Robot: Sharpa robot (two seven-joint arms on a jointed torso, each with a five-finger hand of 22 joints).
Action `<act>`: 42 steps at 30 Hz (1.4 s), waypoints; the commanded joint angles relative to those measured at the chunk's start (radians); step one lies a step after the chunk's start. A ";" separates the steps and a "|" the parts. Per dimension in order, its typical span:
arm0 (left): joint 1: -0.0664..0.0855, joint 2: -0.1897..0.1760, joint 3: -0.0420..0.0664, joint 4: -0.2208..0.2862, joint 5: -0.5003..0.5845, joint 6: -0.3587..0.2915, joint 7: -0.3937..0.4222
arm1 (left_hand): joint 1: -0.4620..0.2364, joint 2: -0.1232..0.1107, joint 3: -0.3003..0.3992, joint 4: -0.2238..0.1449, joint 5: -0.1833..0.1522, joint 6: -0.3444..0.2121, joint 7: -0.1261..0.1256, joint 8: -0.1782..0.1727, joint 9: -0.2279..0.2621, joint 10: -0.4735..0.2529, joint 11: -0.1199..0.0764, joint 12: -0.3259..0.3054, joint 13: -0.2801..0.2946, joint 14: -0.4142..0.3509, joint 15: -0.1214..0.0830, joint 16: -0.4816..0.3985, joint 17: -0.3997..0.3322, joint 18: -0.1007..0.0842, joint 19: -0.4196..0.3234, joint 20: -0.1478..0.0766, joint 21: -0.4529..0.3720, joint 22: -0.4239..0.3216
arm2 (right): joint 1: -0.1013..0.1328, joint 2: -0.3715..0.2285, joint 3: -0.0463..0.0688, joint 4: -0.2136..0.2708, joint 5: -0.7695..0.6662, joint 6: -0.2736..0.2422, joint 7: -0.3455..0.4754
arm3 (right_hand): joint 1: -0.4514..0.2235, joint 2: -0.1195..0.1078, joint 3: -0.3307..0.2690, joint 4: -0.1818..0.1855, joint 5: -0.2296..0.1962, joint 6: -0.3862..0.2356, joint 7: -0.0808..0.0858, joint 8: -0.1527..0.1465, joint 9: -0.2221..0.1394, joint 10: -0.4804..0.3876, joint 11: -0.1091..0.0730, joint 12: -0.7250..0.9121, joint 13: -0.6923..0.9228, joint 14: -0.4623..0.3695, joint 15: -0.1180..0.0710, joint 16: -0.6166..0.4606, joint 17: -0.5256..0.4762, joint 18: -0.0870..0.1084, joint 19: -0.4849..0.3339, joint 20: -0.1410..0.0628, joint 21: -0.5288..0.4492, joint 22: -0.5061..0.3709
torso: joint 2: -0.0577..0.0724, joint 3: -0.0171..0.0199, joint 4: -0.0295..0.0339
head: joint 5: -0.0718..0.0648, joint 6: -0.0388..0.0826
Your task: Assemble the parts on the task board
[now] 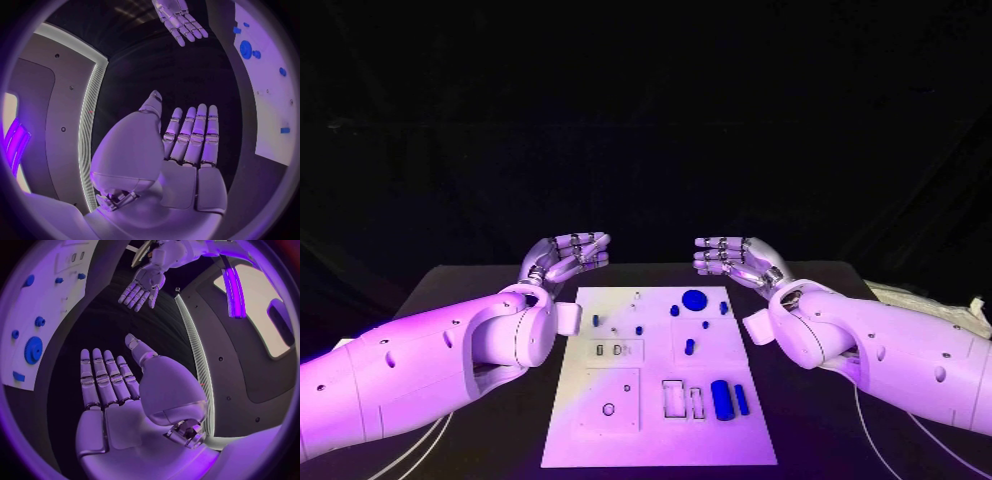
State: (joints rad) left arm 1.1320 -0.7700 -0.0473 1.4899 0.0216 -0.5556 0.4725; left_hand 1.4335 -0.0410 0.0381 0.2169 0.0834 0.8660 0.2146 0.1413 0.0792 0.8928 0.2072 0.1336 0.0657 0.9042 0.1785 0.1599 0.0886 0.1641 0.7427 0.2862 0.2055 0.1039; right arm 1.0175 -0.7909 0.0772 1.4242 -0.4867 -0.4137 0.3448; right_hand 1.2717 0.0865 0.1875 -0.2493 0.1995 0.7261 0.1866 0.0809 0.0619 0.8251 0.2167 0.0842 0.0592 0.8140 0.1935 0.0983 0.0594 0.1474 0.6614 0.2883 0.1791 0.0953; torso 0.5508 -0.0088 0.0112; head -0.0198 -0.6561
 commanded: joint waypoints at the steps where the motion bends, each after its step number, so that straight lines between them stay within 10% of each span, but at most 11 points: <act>1: 0.003 -0.017 0.001 0.025 0.008 0.074 0.019 | 0.017 0.005 0.000 -0.028 -0.006 0.036 0.022 -0.005 -0.007 0.036 -0.009 -0.011 -0.002 0.033 -0.008 -0.009 -0.007 0.020 0.026 -0.003 -0.004 -0.010 | 0.004 0.000 0.007 -0.007 -0.219 -0.022 0.019 | 0.014 -0.005 0.050 -0.032 -0.011 0.201 0.049 0.007 0.004 0.174 -0.031 -0.005 0.002 0.203 -0.039 0.011 0.004 0.039 0.121 -0.012 0.049 0.005 | 0.022 -0.0032 0.0026 | -0.005 0.003; 13: 0.011 -0.098 0.012 0.151 0.000 0.087 -0.007 | 0.022 0.022 0.001 -0.085 -0.006 0.110 -0.001 -0.037 -0.014 0.144 -0.041 -0.033 0.003 0.199 -0.057 0.018 0.038 0.021 0.204 -0.052 0.047 -0.004 | 0.040 -0.009 0.035 -0.020 -0.672 0.052 -0.143 | -0.003 -0.057 0.108 -0.034 -0.022 0.267 0.018 -0.010 0.006 0.302 -0.073 -0.015 0.005 0.398 -0.101 0.040 0.018 0.039 0.278 -0.080 0.136 0.028 | 0.091 -0.0074 0.0239 | -0.033 0.030; 27: 0.016 -0.145 0.020 0.270 -0.001 0.121 -0.039 | 0.016 0.024 -0.001 -0.094 -0.006 0.125 -0.003 -0.047 -0.013 0.159 -0.045 -0.045 0.003 0.213 -0.062 0.011 0.056 0.020 0.237 -0.060 0.057 -0.001 | 0.052 -0.003 0.065 0.026 -1.195 0.132 -0.420 | -0.003 -0.119 0.094 0.005 -0.027 0.363 -0.040 -0.009 0.008 0.434 -0.144 -0.021 0.006 0.697 -0.198 0.186 0.129 0.034 0.458 -0.192 0.405 0.173 | 0.171 -0.0074 0.0513 | -0.077 0.056; 42: 0.016 -0.153 0.027 0.293 -0.001 0.120 -0.044 | 0.012 0.021 -0.004 -0.099 -0.006 0.122 0.001 -0.055 -0.014 0.157 -0.042 -0.054 0.002 0.212 -0.061 0.005 0.063 0.018 0.251 -0.062 0.065 0.002 | 0.071 0.005 0.071 0.053 -1.364 0.211 -0.518 | -0.013 -0.172 0.141 0.081 -0.047 0.359 -0.055 -0.016 0.006 0.402 -0.148 -0.022 0.006 0.695 -0.203 0.450 0.304 0.034 0.448 -0.204 0.561 0.273 | 0.204 -0.0131 0.0663 | -0.097 0.061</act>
State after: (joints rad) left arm 1.1463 -0.9235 -0.0217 1.7773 0.0231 -0.4572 0.4291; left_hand 1.4500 -0.0263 0.0347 0.1252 0.0834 0.9844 0.2103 0.0920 0.0665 1.0455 0.1640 0.0849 0.0680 1.1138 0.1146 0.1694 0.1505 0.1798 0.9870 0.2221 0.2642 0.1047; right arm 1.0861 -0.7873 0.1476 1.4748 -1.7693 -0.2544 -0.1250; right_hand 1.2623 -0.0766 0.3260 -0.1747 0.1585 1.0839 0.1375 0.0671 0.0678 1.2301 0.0708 0.0634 0.0643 1.4670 0.0000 0.5306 0.3531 0.1778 1.1075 0.0871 0.7306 0.3621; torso 0.7475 -0.0199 0.0745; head -0.1151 -0.5963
